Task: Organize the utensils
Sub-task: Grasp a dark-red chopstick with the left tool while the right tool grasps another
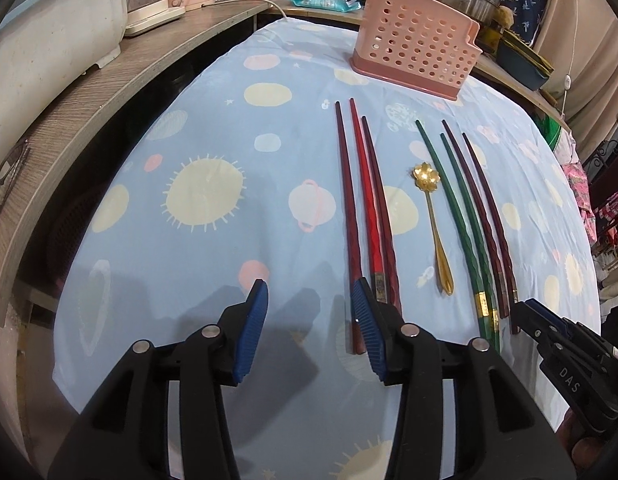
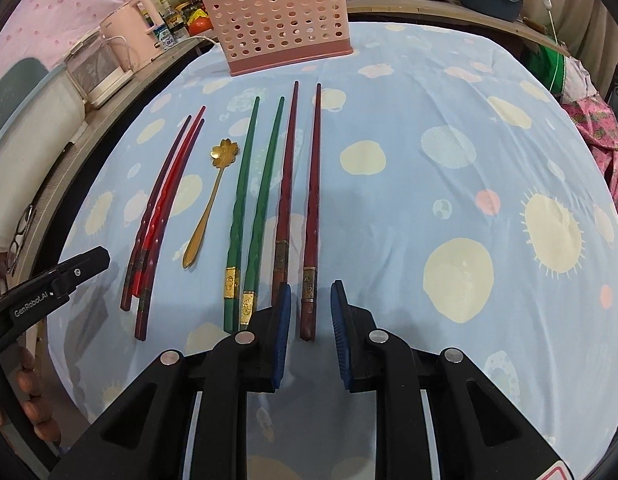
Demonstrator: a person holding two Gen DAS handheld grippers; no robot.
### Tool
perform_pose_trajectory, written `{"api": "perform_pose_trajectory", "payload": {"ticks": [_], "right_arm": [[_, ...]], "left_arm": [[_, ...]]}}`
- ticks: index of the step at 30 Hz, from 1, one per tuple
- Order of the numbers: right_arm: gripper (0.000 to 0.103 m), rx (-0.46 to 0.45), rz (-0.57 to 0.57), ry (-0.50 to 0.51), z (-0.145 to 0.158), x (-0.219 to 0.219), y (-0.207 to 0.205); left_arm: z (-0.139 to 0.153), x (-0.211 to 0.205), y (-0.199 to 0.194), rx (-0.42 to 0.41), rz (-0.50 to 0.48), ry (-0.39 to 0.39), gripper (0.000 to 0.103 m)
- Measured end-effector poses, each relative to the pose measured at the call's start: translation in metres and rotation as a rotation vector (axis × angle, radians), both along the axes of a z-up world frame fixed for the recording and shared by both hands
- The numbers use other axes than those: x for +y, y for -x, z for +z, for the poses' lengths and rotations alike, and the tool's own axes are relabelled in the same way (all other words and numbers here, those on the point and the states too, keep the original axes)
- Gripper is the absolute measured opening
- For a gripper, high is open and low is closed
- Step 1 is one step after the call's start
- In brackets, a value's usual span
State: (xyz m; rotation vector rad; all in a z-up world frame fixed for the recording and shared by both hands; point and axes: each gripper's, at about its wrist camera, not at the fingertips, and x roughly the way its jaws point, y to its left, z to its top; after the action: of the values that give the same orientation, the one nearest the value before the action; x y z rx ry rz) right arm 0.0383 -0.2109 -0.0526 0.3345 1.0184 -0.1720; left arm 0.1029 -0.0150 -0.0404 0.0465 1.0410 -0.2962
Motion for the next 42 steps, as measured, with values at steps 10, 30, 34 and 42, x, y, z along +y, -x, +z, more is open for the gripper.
{"api": "perform_pose_trajectory", "payload": {"ticks": [10, 30, 34, 42], "right_arm": [[0.008, 0.003, -0.02, -0.001, -0.006, -0.007, 0.007], [0.008, -0.001, -0.016, 0.007, -0.006, -0.006, 0.006], [0.008, -0.007, -0.005, 0.03, -0.006, -0.003, 0.006], [0.007, -0.013, 0.004, 0.037, -0.006, -0.003, 0.007]], "left_arm": [[-0.008, -0.01, 0.008, 0.022, -0.038, 0.002, 0.043], [-0.021, -0.014, 0.004, 0.027, -0.043, -0.042, 0.026], [-0.021, -0.011, 0.003, 0.031, -0.045, -0.033, 0.012], [-0.019, -0.009, 0.005, 0.033, -0.057, -0.018, 0.008]]}}
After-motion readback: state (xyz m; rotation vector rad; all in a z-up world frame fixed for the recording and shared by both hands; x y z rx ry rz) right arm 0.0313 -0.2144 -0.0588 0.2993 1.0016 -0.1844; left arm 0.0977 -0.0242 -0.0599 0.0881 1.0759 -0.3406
